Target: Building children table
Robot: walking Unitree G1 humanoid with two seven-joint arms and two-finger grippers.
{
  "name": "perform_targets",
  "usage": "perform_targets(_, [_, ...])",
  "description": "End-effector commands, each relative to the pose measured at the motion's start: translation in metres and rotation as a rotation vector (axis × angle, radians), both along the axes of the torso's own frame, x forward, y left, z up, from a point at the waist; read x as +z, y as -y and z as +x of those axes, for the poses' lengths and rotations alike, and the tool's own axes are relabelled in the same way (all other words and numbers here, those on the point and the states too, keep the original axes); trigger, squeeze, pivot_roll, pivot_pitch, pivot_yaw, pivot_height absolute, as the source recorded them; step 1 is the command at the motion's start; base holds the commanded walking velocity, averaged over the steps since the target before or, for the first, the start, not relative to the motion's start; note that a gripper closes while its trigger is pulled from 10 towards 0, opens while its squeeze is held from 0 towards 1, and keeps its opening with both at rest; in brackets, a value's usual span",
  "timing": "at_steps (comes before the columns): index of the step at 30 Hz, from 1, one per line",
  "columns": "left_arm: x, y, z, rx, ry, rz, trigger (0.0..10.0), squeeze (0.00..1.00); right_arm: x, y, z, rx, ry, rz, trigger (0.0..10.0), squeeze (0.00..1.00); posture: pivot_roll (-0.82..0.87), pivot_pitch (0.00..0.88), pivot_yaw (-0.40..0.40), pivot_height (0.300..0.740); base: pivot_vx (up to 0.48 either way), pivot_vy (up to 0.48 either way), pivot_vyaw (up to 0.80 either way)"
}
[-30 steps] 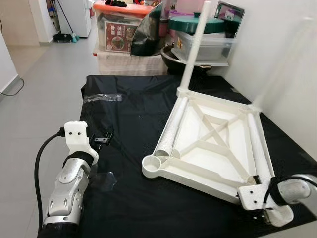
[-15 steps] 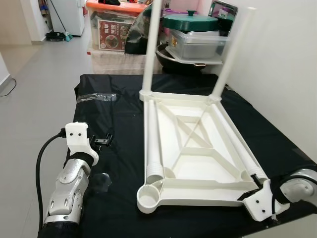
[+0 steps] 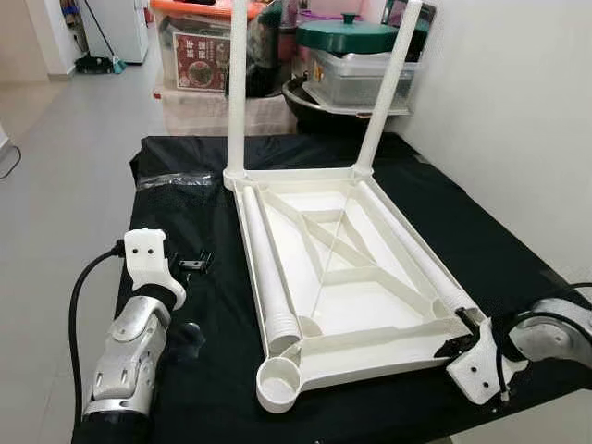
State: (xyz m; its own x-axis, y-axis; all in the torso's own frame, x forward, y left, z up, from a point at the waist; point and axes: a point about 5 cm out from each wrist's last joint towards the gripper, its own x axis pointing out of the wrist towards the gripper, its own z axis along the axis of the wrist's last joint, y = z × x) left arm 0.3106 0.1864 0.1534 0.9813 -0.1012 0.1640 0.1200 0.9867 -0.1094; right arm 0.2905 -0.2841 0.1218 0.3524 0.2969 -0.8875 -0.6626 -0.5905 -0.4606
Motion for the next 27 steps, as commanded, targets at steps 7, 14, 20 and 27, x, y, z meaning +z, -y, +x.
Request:
perform_targets(7, [0.000,0.002,0.001,-0.011,0.007,0.002,10.0,0.00,-0.005,-0.006,0.007,-0.022,0.072,0.034,4.1,0.00,0.00,0.000,-0.104,0.740,0.000,0.000,0.00])
perform_targets(14, [0.000,0.002,0.002,-0.018,0.007,0.000,10.0,0.00,-0.006,-0.010,0.010,-0.144,0.042,0.180,10.0,1.00,0.00,0.000,-0.097,0.740,0.000,0.000,0.00])
perform_targets(20, [0.000,0.003,0.002,-0.019,0.010,-0.002,10.0,0.00,0.009,-0.023,0.011,-0.190,-0.060,0.410,10.0,1.00,-0.01,0.000,-0.099,0.740,0.000,0.000,0.00])
perform_targets(27, [0.000,0.003,0.003,-0.026,0.016,-0.007,10.0,0.00,0.046,-0.035,0.012,-0.281,-0.241,0.714,10.0,1.00,-0.01,0.000,-0.095,0.740,0.000,0.000,0.00])
